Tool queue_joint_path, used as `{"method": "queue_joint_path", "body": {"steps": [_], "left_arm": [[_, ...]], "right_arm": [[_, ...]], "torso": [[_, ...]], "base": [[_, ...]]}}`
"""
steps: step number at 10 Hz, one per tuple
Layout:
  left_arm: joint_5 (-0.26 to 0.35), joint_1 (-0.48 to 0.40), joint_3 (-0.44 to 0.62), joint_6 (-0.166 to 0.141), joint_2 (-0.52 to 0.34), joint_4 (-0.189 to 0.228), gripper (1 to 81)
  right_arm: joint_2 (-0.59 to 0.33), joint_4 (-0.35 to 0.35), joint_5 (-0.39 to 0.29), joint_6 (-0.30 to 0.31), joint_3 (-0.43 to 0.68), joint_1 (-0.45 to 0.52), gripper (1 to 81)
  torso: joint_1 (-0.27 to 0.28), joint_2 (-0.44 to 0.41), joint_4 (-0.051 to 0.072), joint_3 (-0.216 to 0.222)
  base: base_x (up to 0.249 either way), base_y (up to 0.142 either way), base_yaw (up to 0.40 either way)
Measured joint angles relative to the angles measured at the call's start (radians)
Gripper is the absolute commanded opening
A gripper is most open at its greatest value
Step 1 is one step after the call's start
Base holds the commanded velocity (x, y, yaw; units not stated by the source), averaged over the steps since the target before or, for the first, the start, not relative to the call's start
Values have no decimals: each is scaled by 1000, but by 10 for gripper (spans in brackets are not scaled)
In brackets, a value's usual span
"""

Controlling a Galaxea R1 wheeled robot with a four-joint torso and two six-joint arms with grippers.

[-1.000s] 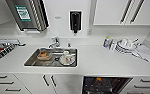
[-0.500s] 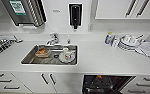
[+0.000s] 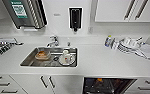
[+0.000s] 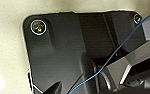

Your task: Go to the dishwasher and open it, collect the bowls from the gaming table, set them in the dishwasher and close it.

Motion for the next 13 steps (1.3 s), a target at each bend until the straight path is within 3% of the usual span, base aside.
{"method": "queue_joint_path", "body": {"steps": [2,3,5,7,8,13], "left_arm": [[0,0,0,0,0,0,811],[0,1,0,0,0,0,811],[3,8,0,0,0,0,811],[4,11,0,0,0,0,811],[5,11,0,0,0,0,811],[7,14,-1,0,-3,0,811]], "right_arm": [[28,3,-2,7,-51,0,811],[43,10,-4,40,-77,5,811],[45,14,-10,137,-93,32,811],[42,17,-17,292,-99,71,811],[32,17,-19,337,-98,93,811],[-109,78,-51,421,24,203,811]], "torso": [[48,-74,0,0],[70,-110,0,0],[113,-178,0,0],[157,-248,0,0],[178,-282,0,0],[204,-322,0,0]], "base": [[0,0,0],[0,0,0],[0,0,0],[0,0,0],[0,0,0],[0,0,0]]}}
